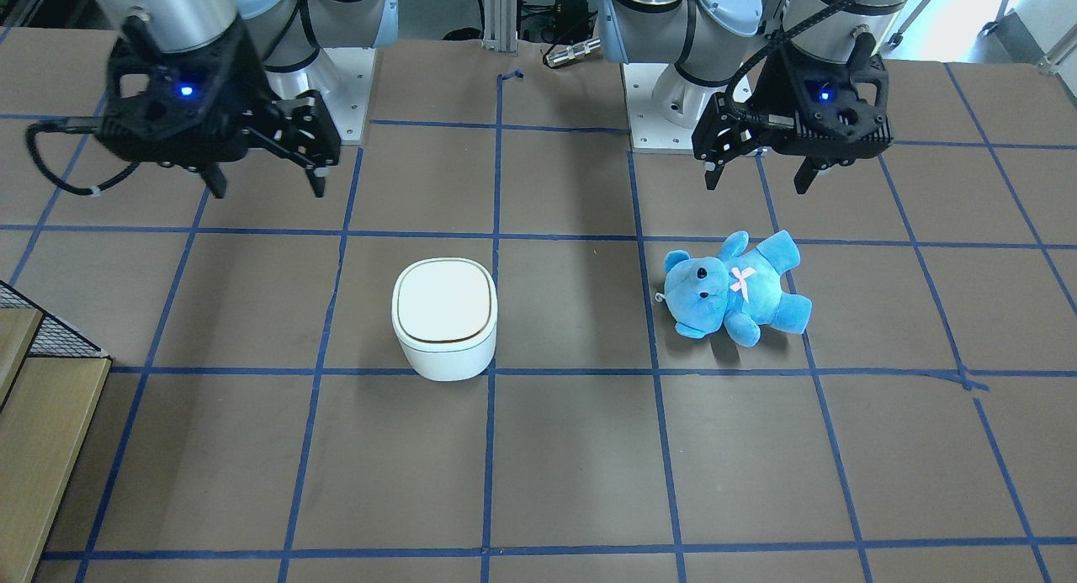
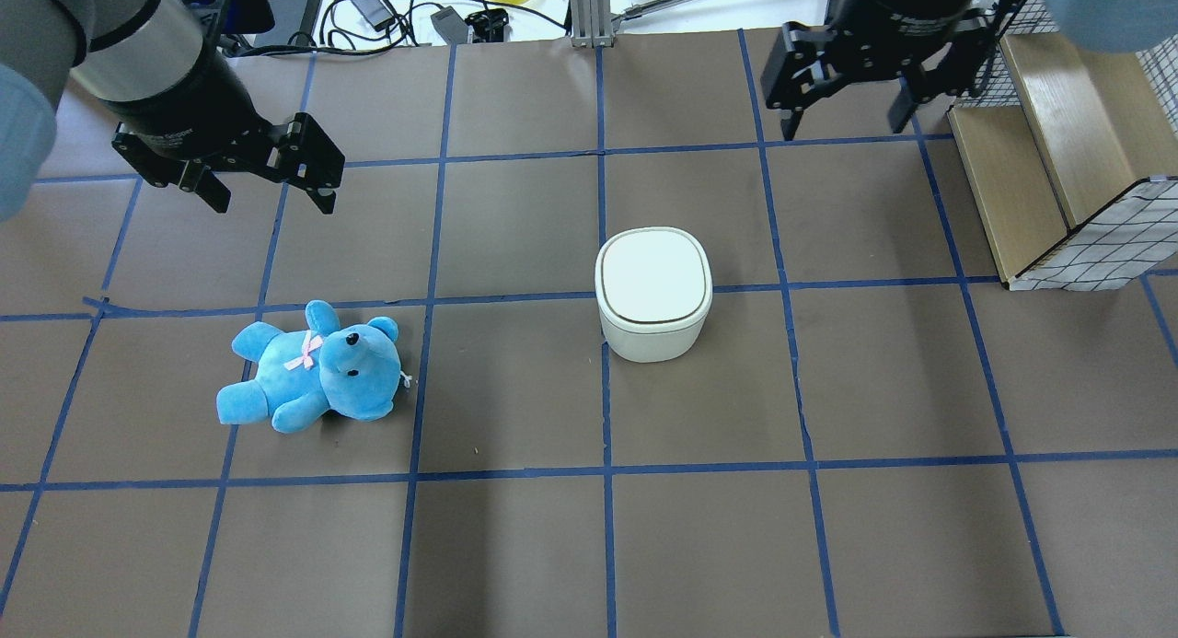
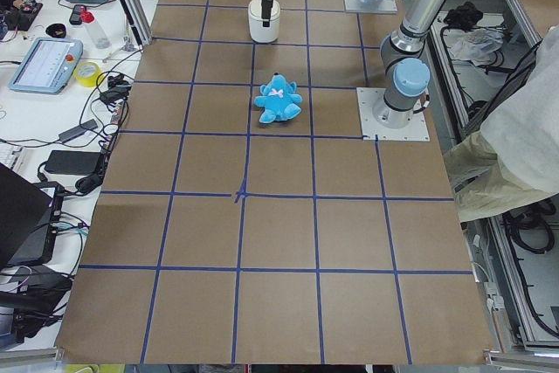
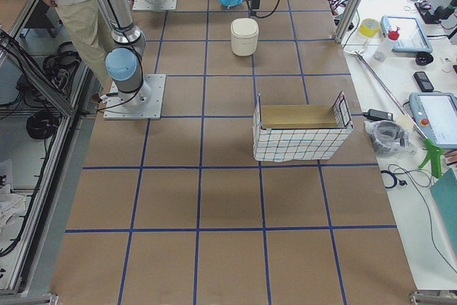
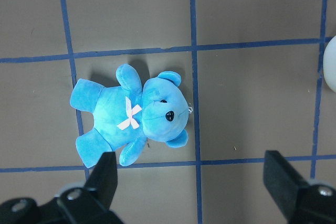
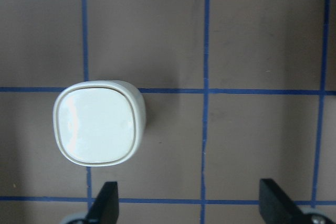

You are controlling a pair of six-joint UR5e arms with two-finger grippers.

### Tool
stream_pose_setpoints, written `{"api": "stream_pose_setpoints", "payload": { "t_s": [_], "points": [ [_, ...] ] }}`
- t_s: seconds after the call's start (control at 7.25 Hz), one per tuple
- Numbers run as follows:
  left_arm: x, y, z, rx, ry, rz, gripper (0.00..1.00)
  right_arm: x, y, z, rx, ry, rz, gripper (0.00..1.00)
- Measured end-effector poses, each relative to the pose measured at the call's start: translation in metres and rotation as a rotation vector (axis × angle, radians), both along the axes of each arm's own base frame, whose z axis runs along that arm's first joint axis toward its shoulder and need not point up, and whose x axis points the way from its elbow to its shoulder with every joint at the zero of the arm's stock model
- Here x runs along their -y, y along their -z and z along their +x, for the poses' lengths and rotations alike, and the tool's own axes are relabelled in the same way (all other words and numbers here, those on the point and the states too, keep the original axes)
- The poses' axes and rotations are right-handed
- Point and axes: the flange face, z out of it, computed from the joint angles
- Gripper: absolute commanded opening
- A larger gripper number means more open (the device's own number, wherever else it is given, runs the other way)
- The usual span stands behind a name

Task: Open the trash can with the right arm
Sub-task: 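Move the right gripper over the white trash can lid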

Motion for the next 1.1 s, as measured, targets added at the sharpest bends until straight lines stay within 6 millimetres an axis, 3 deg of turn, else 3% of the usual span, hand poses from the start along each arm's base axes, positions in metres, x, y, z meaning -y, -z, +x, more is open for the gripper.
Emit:
{"api": "stream_pose_setpoints", "payload": {
  "t_s": [0.14,0.28,0.41,0.69,1.1],
  "points": [
    [0.0,0.0,0.0,0.0,0.0,0.0,1.0,-0.01,0.008,0.04,0.009,0.027,-0.014,0.69],
    [0.0,0.0,0.0,0.0,0.0,-0.001,1.0,-0.019,0.019,0.064,0.012,0.041,-0.009,0.36],
    [0.0,0.0,0.0,0.0,0.0,-0.001,1.0,-0.026,0.037,0.075,0.008,0.039,0.019,0.04],
    [0.0,0.0,0.0,0.0,0.0,0.0,1.0,-0.036,0.075,0.082,0.024,0.032,0.085,0.0],
    [0.0,0.0,0.0,0.0,0.001,0.0,1.0,-0.025,0.094,0.085,0.078,0.032,0.058,0.0]
  ]
}}
